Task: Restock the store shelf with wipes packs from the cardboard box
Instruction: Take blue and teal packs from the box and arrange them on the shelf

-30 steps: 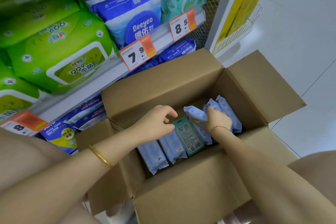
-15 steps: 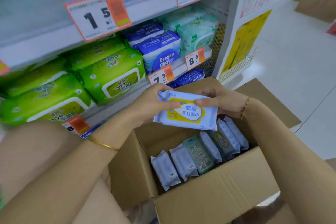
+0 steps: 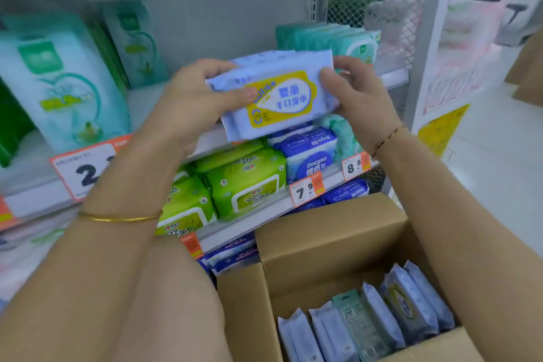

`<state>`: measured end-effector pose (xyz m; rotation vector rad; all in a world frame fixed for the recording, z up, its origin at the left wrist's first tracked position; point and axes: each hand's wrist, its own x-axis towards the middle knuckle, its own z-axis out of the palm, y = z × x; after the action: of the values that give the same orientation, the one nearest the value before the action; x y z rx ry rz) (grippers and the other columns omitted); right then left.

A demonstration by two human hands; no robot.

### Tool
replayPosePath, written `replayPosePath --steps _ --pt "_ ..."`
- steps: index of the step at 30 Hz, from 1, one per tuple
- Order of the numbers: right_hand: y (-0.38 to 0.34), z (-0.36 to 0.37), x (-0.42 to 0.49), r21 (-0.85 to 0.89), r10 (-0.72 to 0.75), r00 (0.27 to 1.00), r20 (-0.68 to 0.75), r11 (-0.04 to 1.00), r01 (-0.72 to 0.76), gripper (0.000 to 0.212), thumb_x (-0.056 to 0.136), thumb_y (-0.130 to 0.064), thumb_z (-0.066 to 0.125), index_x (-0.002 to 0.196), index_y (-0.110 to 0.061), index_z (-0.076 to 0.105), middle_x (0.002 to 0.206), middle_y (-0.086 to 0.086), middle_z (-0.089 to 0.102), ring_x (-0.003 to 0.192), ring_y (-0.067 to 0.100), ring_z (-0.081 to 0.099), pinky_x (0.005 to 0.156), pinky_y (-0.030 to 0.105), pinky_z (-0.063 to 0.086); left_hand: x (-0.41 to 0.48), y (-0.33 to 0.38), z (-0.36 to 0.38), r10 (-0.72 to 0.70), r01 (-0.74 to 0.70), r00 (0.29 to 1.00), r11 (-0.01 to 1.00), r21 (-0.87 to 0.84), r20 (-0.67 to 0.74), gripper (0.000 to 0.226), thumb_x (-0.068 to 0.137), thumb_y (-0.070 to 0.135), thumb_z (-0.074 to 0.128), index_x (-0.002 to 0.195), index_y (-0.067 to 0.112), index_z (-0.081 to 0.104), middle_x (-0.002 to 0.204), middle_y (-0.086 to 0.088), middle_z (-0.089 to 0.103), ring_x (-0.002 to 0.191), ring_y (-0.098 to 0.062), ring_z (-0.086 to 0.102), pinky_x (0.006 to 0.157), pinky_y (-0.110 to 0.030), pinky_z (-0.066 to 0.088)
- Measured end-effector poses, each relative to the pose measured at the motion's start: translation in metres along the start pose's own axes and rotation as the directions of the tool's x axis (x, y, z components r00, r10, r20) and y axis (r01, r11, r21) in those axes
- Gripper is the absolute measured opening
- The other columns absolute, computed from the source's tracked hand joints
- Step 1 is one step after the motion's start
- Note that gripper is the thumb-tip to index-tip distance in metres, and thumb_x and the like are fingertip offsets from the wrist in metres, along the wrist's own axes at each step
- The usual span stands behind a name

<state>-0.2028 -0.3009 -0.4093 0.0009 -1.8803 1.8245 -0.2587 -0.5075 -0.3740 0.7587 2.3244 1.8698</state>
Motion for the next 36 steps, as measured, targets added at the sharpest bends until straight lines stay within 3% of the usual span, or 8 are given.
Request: replayPosePath --steps 3,7,13,18,23,28,32,36 --pt "0.001 0.027 0.026 -0.217 -0.156 0.976 -0.151 0.969 0.121 0.022 0.091 -0.025 0.054 0.110 -0.014 0.054 0.096 0.001 0.061 0.090 0.015 0.058 0.082 0.029 0.047 0.026 0.024 -0.028 0.150 -0.151 0.971 0.988 0.007 -0.185 0.033 0.066 0.020 0.074 0.096 0.019 0.060 0.091 -0.002 0.065 0.082 -0.016 0.062 0.081 -0.038 0.053" --pt "0.011 0.054 0.053 -0.751 -0.339 0.939 0.063 0.603 0.268 0.044 0.089 -0.015 0.054 0.131 -0.004 0.048 0.136 0.015 0.048 0.126 0.031 0.043 0.105 0.035 0.030 0.066 0.033 -0.040 0.346 -0.304 0.878 0.937 0.172 -0.330 0.033 0.075 0.009 0.072 0.101 0.016 0.053 0.093 0.001 0.057 0.078 -0.004 0.053 0.070 -0.010 0.043" --pt "0.023 0.076 0.056 -0.896 -0.269 0.953 0.136 0.378 0.234 0.044 0.091 -0.022 0.051 0.134 -0.017 0.046 0.148 0.001 0.037 0.139 0.024 0.027 0.109 0.041 0.031 0.114 -0.002 -0.043 0.332 -0.249 0.862 0.936 0.251 -0.384 0.047 0.074 0.010 0.072 0.117 -0.002 0.056 0.103 -0.004 0.056 0.093 -0.011 0.051 0.077 -0.015 0.044" --pt "0.030 0.078 0.053 -0.900 -0.303 0.945 0.125 0.366 0.237 0.041 0.090 -0.024 0.054 0.131 -0.017 0.049 0.142 0.002 0.044 0.140 0.026 0.028 0.110 0.044 0.029 0.132 -0.035 -0.042 0.037 -0.008 0.979 0.989 0.145 -0.198 0.047 0.075 0.002 0.072 0.119 0.000 0.056 0.091 -0.006 0.055 0.067 -0.010 0.051 0.044 -0.013 0.042" --pt "0.032 0.079 0.053 -0.900 -0.312 0.943 0.115 0.370 0.231 0.040 0.091 -0.022 0.052 0.130 -0.016 0.050 0.143 0.004 0.043 0.140 0.028 0.027 0.110 0.046 0.030 0.132 -0.048 -0.041 -0.137 0.140 0.983 0.990 -0.016 0.122 0.028 0.090 -0.009 0.048 0.104 0.009 0.062 0.061 0.006 0.068 0.050 -0.005 0.062 0.045 -0.013 0.045" --pt "0.034 0.079 0.052 -0.906 -0.297 0.947 0.120 0.357 0.227 0.043 0.093 -0.023 0.050 0.135 -0.017 0.045 0.149 0.003 0.037 0.142 0.028 0.022 0.113 0.044 0.026 0.123 -0.045 -0.048 -0.262 0.297 0.942 0.942 -0.158 0.212 0.039 0.087 -0.017 0.040 0.097 0.011 0.064 0.077 0.001 0.073 0.070 -0.010 0.067 0.067 -0.022 0.056" --pt "0.028 0.078 0.049 -0.900 -0.257 0.958 0.127 0.375 0.220 0.049 0.094 -0.018 0.046 0.142 -0.020 0.036 0.154 0.000 0.027 0.144 0.025 0.016 0.116 0.041 0.023 0.111 -0.028 -0.045 -0.266 0.261 0.964 0.960 -0.103 -0.032 0.046 0.083 -0.016 0.032 0.113 0.007 0.058 0.090 -0.006 0.061 0.085 -0.018 0.056 0.076 -0.023 0.050" --pt "0.028 0.058 0.032 -0.818 -0.427 0.904 0.020 0.513 0.260 0.054 0.084 0.004 0.049 0.137 -0.010 0.044 0.145 0.012 0.040 0.135 0.032 0.033 0.114 0.038 0.026 0.066 -0.008 -0.014 0.183 -0.178 0.861 0.982 0.057 -0.475 0.050 0.079 -0.014 0.034 0.120 0.005 0.054 0.117 -0.004 0.058 0.104 -0.006 0.054 0.086 -0.010 0.042"
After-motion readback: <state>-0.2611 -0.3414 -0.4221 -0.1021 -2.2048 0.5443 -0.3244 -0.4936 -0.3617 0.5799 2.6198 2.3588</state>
